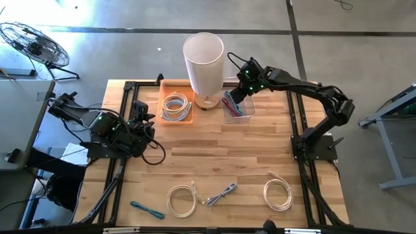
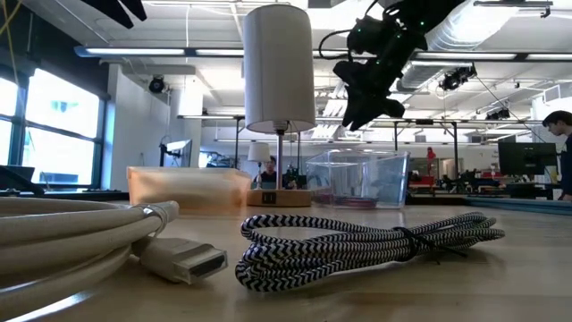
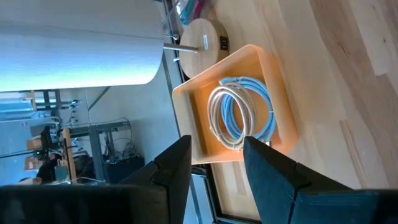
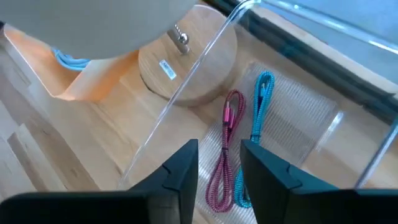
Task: Pick & Place USB Port
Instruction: Put the left light brown HDMI cable into the orange bin
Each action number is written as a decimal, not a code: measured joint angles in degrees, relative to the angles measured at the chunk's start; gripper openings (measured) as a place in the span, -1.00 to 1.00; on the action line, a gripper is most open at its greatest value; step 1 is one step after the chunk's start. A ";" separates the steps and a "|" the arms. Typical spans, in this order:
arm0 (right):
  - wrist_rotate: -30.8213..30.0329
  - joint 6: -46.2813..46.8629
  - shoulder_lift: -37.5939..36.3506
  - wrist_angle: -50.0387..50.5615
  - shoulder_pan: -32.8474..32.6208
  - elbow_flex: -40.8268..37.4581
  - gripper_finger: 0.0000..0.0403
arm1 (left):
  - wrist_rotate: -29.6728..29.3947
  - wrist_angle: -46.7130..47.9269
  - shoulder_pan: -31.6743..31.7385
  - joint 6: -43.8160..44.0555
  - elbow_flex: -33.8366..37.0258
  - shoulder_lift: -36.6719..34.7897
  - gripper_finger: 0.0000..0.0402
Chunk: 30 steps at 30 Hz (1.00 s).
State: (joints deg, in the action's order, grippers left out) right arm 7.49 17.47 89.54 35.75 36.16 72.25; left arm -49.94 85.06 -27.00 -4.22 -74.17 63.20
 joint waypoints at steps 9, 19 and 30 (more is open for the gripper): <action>4.57 -0.97 -4.49 -0.99 -0.21 0.00 -0.44 | 7.56 -0.37 0.00 3.01 0.00 0.02 -0.29; 7.09 -3.06 -11.26 -0.98 -5.63 0.02 -0.44 | 36.08 -6.20 -0.02 4.34 0.00 0.02 -0.29; 5.51 -10.65 -11.94 -2.12 -19.80 0.02 -0.44 | 41.80 -13.18 -0.02 20.25 0.02 0.06 -0.29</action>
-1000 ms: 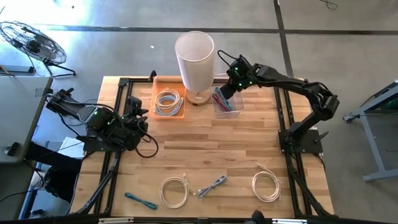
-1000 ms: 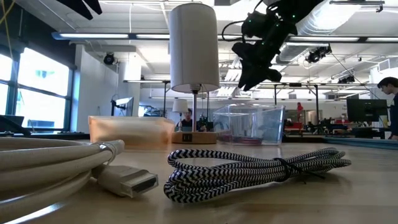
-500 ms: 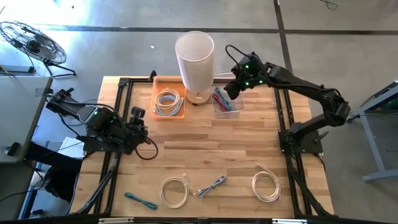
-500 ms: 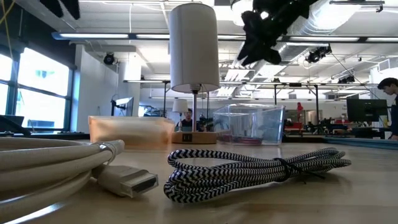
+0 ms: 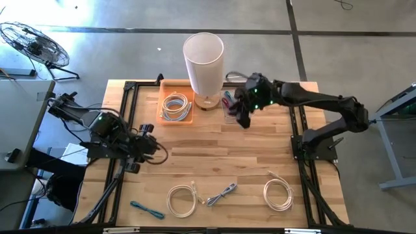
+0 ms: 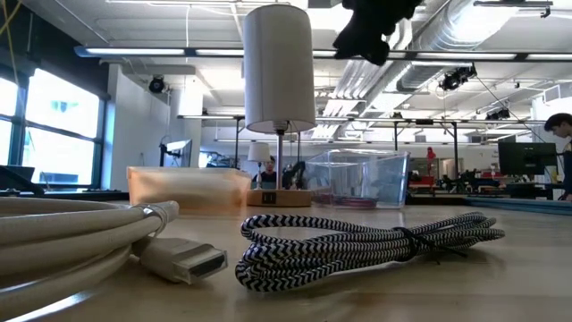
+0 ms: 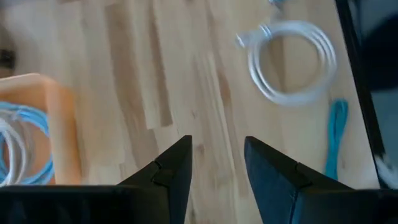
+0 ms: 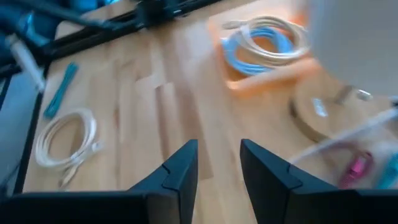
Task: Pick & Place USB Port
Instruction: Put the left light brown HDMI cable into the orange bin
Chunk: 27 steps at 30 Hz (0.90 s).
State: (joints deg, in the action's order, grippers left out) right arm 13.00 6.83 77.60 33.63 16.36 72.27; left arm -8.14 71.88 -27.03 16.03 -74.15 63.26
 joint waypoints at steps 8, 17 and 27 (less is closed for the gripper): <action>0.97 -1.99 -1.81 -8.44 -9.40 0.00 -0.44 | -4.09 -6.45 0.00 5.35 0.00 4.06 -0.29; -0.78 -1.86 -9.22 -11.11 -17.31 0.04 -0.44 | 0.10 -7.90 0.02 4.81 0.00 16.05 -0.29; -9.48 -0.94 -13.42 -9.84 -24.85 0.04 -0.44 | 10.69 -11.64 0.00 5.21 0.02 24.06 -0.29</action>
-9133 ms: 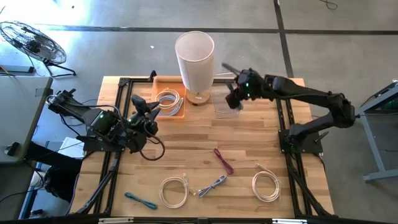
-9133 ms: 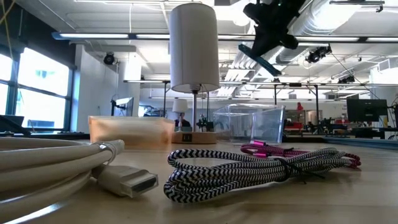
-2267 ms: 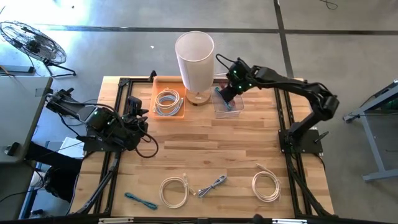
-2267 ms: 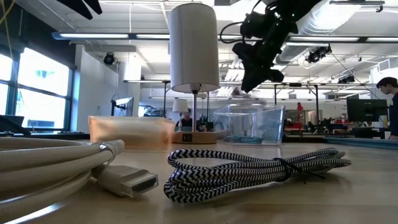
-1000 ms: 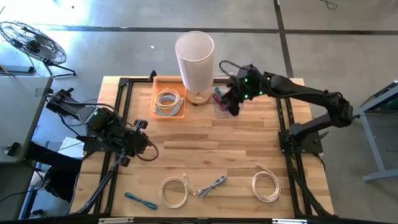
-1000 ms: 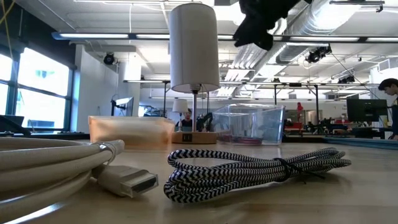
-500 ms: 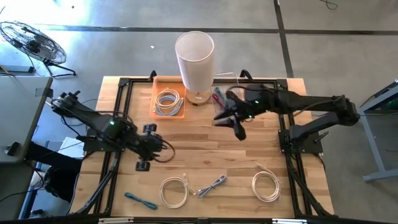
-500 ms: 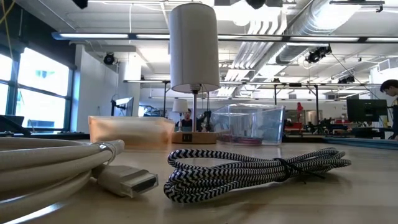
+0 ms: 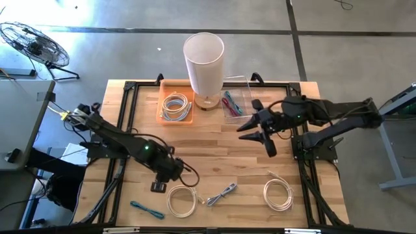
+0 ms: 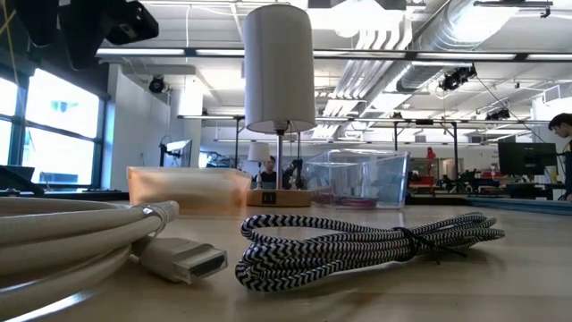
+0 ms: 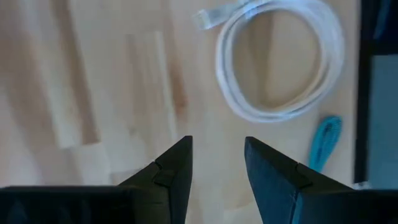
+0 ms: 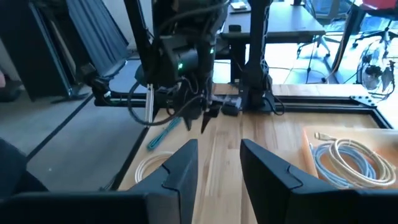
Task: Pick & Place USB Port
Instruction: Put the left light brown HDMI cable into the orange bin
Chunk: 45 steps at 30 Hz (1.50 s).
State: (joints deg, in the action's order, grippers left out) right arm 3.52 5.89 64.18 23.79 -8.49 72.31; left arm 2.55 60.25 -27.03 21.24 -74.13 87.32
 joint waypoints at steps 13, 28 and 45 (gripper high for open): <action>-12.07 9.12 0.63 4.18 -9.72 0.00 -0.44 | 1.18 -9.94 -2.25 2.95 -0.02 1.15 -0.29; -22.41 16.58 0.66 2.03 -21.62 0.00 -0.44 | -17.35 -14.09 -13.17 12.96 -0.07 4.00 -0.29; -22.26 11.57 0.68 11.45 -26.45 -0.02 -0.44 | -9.82 -13.34 -8.07 25.11 -0.04 13.08 -0.29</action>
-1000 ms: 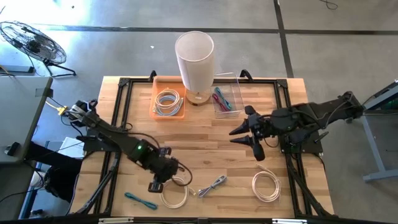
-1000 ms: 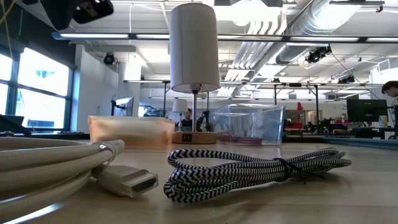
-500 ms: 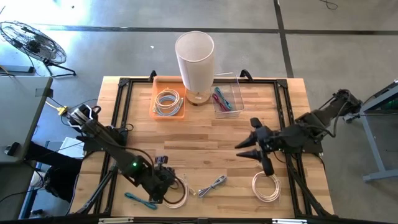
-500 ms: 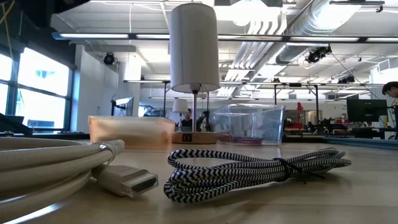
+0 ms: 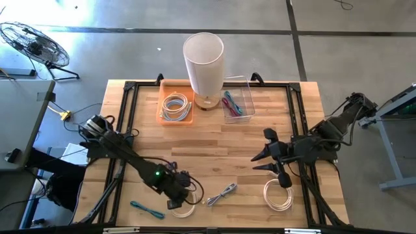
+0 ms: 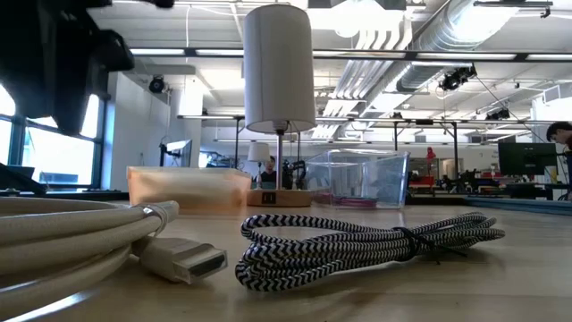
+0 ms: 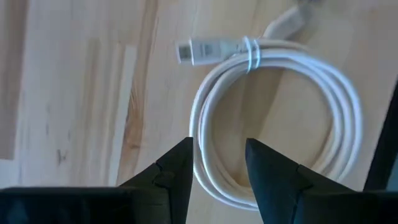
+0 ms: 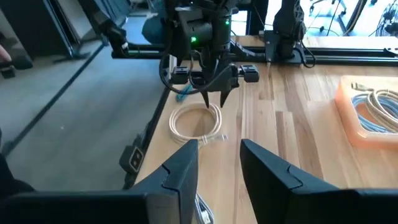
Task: Pick & Place USB Port
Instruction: Put the left light brown HDMI cable into the orange bin
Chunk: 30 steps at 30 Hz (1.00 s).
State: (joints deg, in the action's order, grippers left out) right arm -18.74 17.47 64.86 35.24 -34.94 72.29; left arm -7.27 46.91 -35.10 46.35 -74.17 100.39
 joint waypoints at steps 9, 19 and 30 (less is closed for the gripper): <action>0.02 -2.61 0.00 2.32 0.02 -0.02 -0.44 | 6.81 -0.41 1.81 0.01 0.00 4.68 -0.29; -0.11 -5.13 0.00 2.30 0.02 -0.02 -0.44 | 3.55 -0.41 2.11 -4.08 0.00 10.48 -0.29; -0.53 -7.82 -0.01 3.16 0.07 -0.02 -0.44 | 3.54 2.45 2.10 -1.29 -1.47 12.09 -0.85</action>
State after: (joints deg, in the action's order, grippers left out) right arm -19.28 9.64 64.85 38.40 -34.87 72.27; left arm -3.73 49.35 -33.00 45.06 -75.64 112.48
